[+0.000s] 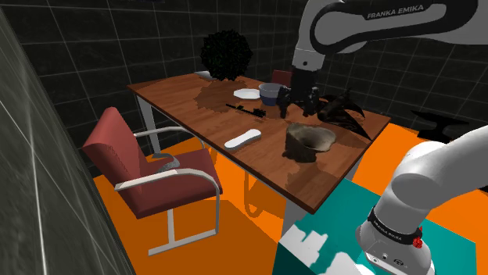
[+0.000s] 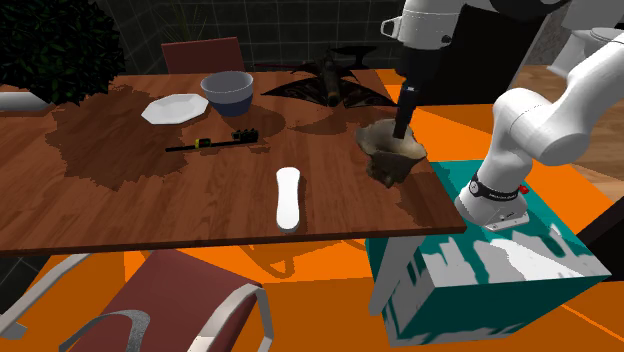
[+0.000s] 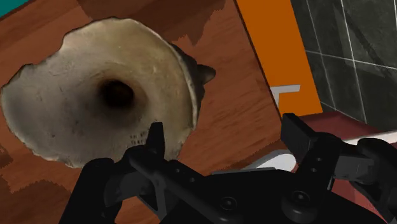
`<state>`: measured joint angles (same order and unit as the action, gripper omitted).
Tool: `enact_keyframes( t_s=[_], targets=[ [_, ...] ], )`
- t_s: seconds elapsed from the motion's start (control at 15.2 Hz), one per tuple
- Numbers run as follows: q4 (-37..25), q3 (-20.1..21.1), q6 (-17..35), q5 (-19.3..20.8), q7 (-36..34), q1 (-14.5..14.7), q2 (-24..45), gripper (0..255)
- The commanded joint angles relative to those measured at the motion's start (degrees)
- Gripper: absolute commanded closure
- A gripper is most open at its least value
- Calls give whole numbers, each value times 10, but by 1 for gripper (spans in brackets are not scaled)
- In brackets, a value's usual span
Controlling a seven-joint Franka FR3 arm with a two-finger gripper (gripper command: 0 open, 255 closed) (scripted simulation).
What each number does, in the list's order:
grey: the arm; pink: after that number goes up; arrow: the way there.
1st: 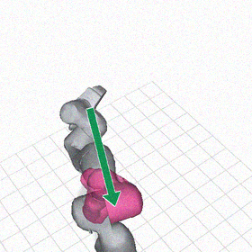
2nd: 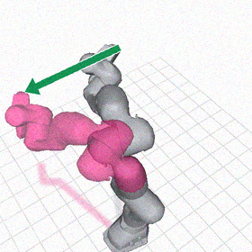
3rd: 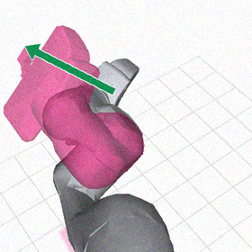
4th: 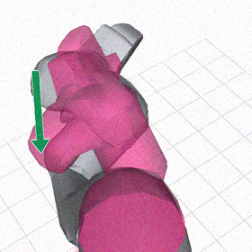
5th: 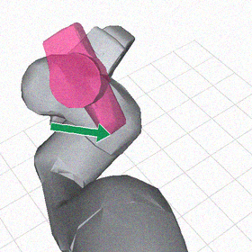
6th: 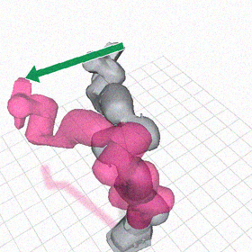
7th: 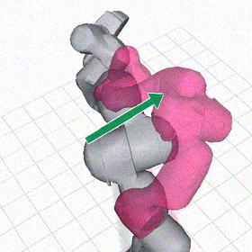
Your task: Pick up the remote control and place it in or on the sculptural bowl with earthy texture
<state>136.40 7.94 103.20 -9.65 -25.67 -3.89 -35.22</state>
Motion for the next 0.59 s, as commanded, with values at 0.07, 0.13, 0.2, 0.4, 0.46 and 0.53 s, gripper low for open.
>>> enact_keyframes(
  t_s=[0.07, 0.13, 0.2, 0.4, 0.46, 0.53],
  targets=[
    [-12, 35, 44, -5, -89, -17, 53, 0],
    [-20, 47, 57, -5, -118, -23, 74, 0],
    [-30, 58, 70, -3, -148, -29, 96, 0],
    [-63, 88, 105, 10, -238, -48, 164, 0],
    [-76, 97, 115, 16, -269, -53, 188, 0],
    [-89, 104, 125, 24, -300, -59, 212, 0]
  ],
)
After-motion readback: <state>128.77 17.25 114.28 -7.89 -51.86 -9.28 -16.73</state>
